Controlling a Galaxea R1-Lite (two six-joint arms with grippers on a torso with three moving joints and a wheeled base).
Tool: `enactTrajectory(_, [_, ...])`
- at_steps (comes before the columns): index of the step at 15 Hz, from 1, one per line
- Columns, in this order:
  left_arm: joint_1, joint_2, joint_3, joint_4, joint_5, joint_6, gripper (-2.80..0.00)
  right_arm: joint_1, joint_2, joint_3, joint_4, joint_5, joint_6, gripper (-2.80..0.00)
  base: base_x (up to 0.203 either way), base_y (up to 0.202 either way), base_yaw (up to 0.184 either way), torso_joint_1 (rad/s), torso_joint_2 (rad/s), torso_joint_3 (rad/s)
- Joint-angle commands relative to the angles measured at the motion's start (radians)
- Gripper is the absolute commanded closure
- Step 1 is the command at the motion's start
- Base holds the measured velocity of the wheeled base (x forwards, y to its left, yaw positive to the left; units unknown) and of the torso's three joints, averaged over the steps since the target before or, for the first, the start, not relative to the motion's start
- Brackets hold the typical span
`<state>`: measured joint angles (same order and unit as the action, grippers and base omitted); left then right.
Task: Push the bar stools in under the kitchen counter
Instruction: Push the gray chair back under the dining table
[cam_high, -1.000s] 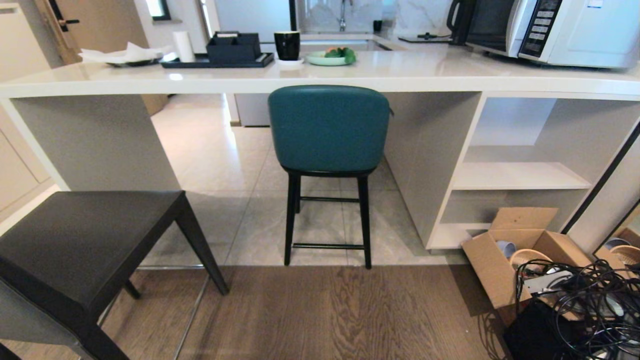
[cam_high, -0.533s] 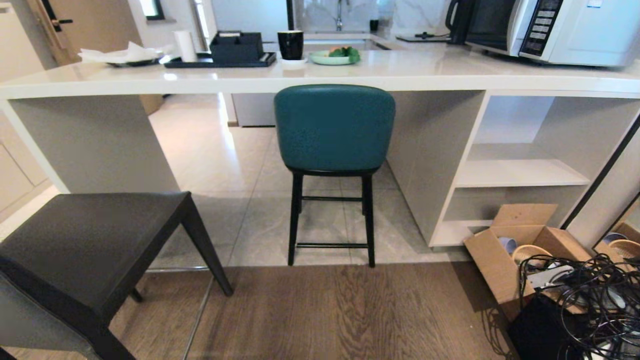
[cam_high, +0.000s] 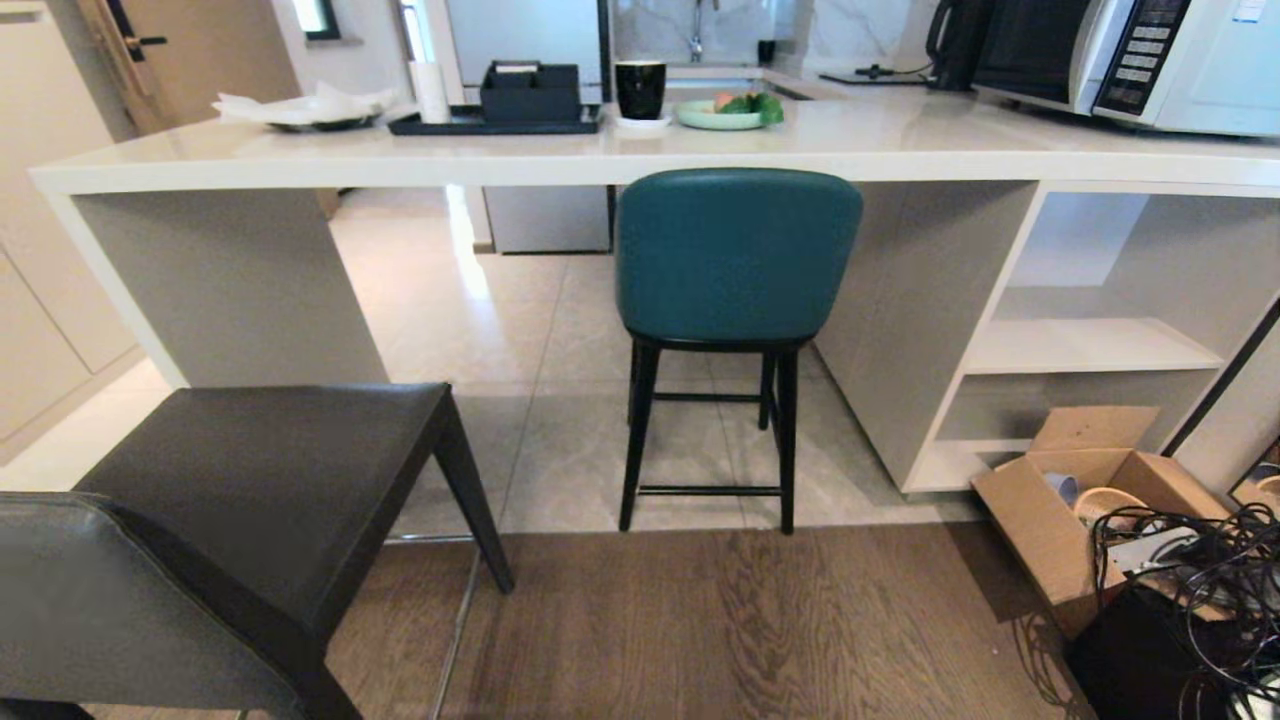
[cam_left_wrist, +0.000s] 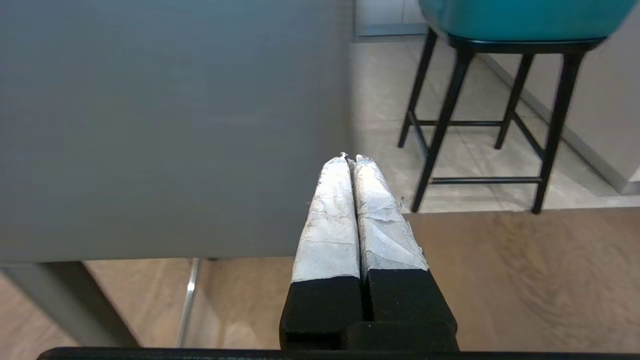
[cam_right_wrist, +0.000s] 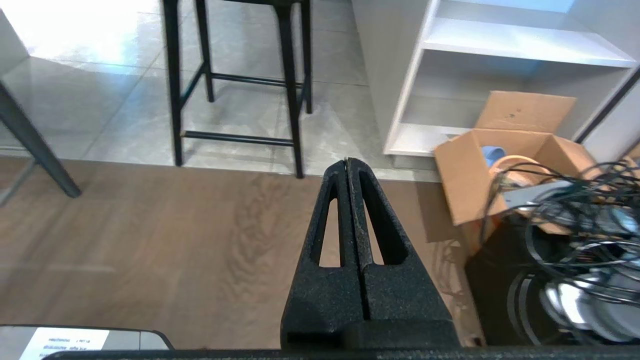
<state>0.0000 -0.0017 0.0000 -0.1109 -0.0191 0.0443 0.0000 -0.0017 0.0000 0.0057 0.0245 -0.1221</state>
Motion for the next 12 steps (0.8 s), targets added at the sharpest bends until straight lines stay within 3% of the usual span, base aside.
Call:
enactTrajectory(1, [0.0,0.002,0.04,-0.001,-0.001,0.002,0.0,0.0,0.002,0.002,-0.001,0.0,-0.001,0.0,0.0,0.195,-0.001,0.002,0.0,0.007])
enactTrajectory(3, [0.0,0.002,0.04,-0.001,-0.001,0.002,0.0,0.0,0.002,0.002,-0.001,0.0,-0.001,0.0,0.0,0.132,-0.002,0.001,0.0,0.003])
enactTrajectory(8, [0.0,0.002,0.04,-0.001,0.002,0.0,0.0,0.0,0.002,0.002,0.0,0.0,-0.002,0.0,-0.008,0.0,0.002,0.0,0.0,0.001])
enactTrajectory(12, [0.0,0.002,0.04,-0.001,0.002,-0.001,0.0,0.0,0.002,0.002,-0.001,0.0,0.004,0.0,-0.175,0.0,0.0,-0.001,0.0,0.003])
